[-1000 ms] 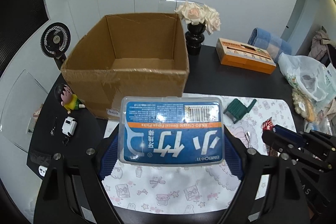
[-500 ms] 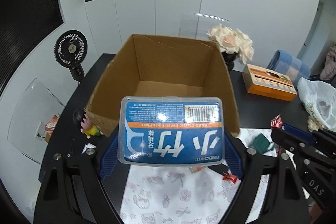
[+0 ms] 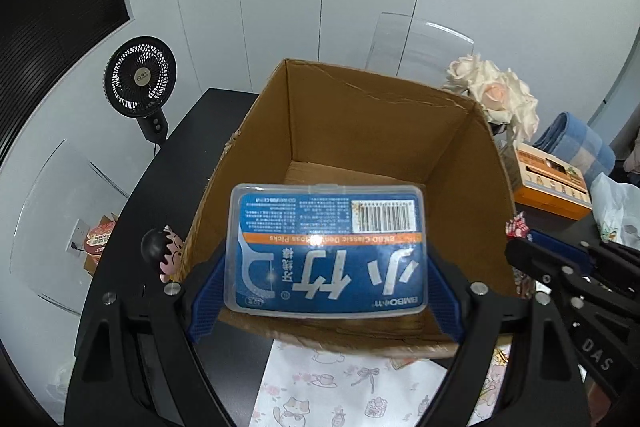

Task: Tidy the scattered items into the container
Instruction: 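Open both tools to drop the floss box and candy bar into the box, then move both tools back from the box toward the mat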

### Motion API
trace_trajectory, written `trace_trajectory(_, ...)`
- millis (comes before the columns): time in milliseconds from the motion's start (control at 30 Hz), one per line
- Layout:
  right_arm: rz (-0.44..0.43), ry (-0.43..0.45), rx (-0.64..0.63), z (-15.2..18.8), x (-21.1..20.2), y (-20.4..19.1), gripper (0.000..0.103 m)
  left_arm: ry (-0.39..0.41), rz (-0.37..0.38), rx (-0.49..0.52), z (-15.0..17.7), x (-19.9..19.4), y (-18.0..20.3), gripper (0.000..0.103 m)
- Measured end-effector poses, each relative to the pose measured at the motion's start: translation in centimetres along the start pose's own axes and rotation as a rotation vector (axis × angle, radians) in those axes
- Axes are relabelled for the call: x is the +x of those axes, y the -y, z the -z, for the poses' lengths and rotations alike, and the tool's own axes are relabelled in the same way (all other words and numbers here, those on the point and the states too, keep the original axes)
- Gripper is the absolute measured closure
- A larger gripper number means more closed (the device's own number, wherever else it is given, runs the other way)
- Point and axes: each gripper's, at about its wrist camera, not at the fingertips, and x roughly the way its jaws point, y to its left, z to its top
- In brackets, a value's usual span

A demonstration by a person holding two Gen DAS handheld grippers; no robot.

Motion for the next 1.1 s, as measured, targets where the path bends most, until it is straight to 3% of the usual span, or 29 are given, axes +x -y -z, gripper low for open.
trace_trajectory(467,0.01,-0.102,0.004,-1.2,5.8,0.9,0.084,-0.083,-0.013,-0.027,-0.2,4.5,-1.5,0.019)
trace_trajectory(633,0.043,-0.09,0.002,-0.9,5.9,1.1,0.079,-0.092,-0.019,-0.028,-0.3,4.6,-1.5,0.019)
trace_trajectory(667,0.045,-0.085,0.005,-0.9,5.8,1.1,0.075,-0.093,-0.019,-0.028,-0.3,4.5,-1.5,0.019)
trace_trajectory(767,0.041,-0.073,0.012,-0.8,5.3,1.2,0.043,-0.095,-0.021,-0.028,-0.3,4.3,-1.5,0.019)
trace_trajectory(800,0.038,-0.068,0.008,-0.8,5.1,1.1,0.038,-0.096,-0.021,-0.028,-0.3,4.3,-1.5,0.019)
trace_trajectory(1000,0.058,-0.039,-0.002,-0.8,3.6,1.0,0.027,-0.093,-0.027,-0.033,-0.4,3.8,-1.5,0.002)
trace_trajectory(1100,0.062,-0.031,-0.006,-0.8,3.0,1.2,0.025,-0.086,0.002,-0.042,-0.5,3.5,-1.6,0.0)
